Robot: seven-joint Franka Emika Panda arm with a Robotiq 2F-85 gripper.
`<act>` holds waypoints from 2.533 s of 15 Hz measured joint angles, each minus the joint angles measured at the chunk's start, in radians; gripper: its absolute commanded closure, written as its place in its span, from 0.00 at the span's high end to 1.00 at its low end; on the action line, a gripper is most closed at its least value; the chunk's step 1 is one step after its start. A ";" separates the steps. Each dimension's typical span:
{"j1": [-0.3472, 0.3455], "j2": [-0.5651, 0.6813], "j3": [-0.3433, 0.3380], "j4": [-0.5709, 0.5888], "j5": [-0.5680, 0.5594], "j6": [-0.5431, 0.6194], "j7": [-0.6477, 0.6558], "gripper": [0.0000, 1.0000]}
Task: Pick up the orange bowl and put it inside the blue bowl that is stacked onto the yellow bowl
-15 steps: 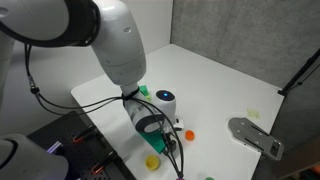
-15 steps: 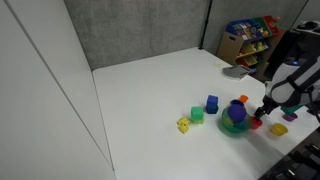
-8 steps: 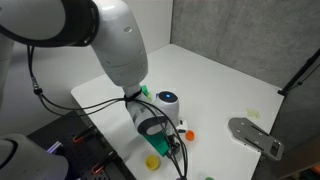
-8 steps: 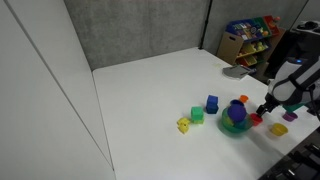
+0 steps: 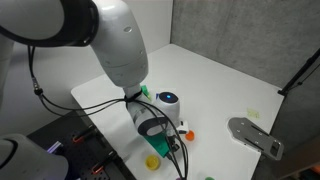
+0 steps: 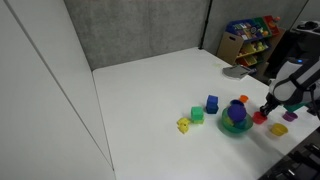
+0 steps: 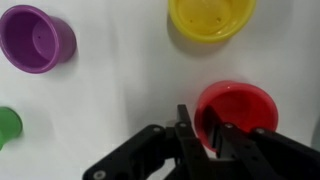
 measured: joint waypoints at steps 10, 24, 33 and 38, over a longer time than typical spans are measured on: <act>-0.037 -0.081 -0.002 0.022 0.023 0.000 0.014 0.05; 0.085 -0.159 0.021 0.054 0.054 -0.002 0.177 0.05; 0.066 -0.057 0.075 0.134 0.111 -0.025 0.184 0.05; 0.036 -0.044 0.119 0.150 0.123 -0.052 0.184 0.05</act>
